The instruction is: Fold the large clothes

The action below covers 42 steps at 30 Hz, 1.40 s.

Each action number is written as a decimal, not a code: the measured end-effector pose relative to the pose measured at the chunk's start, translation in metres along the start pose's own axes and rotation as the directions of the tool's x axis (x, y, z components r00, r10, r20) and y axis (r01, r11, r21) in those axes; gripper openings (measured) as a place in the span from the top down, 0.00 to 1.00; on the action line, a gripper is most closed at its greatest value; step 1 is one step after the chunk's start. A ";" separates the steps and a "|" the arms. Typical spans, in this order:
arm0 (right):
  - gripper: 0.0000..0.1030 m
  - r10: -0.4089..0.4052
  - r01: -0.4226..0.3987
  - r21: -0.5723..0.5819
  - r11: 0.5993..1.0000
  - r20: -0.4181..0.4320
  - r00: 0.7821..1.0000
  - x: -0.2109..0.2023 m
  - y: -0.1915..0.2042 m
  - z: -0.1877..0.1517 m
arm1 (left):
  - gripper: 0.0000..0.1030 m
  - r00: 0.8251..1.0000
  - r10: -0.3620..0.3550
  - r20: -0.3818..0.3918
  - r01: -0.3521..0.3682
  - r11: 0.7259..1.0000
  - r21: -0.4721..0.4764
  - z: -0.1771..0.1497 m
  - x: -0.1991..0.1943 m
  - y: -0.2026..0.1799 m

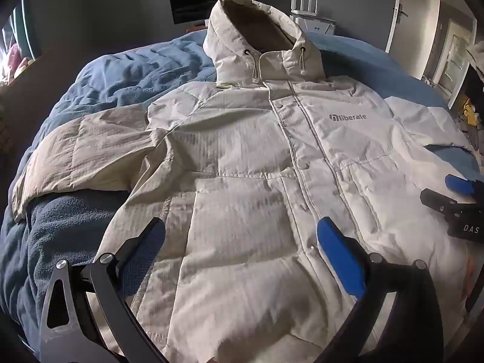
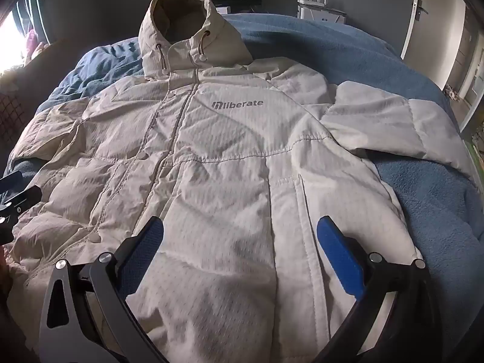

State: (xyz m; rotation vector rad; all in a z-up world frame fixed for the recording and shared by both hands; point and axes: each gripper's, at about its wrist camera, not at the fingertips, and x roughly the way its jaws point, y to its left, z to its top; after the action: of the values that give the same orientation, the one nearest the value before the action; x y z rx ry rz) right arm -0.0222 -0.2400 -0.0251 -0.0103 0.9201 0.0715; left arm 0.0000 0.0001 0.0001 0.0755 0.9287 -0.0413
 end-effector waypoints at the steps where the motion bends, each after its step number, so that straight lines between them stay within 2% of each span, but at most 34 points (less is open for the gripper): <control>1: 0.06 0.004 -0.004 0.001 1.000 -0.002 1.000 0.000 0.000 0.000 | 0.06 1.000 0.002 0.000 -0.002 1.000 0.000 0.000 0.000 0.000; 42: 0.06 0.008 -0.008 0.009 1.000 -0.017 1.000 0.006 -0.003 -0.001 | 0.06 1.000 -0.025 -0.009 0.025 1.000 -0.003 -0.006 0.006 -0.008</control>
State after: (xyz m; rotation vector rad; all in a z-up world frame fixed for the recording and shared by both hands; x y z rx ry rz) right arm -0.0186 -0.2428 -0.0307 0.0012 0.9378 0.0749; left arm -0.0013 -0.0079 -0.0088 0.0620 0.9390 -0.0628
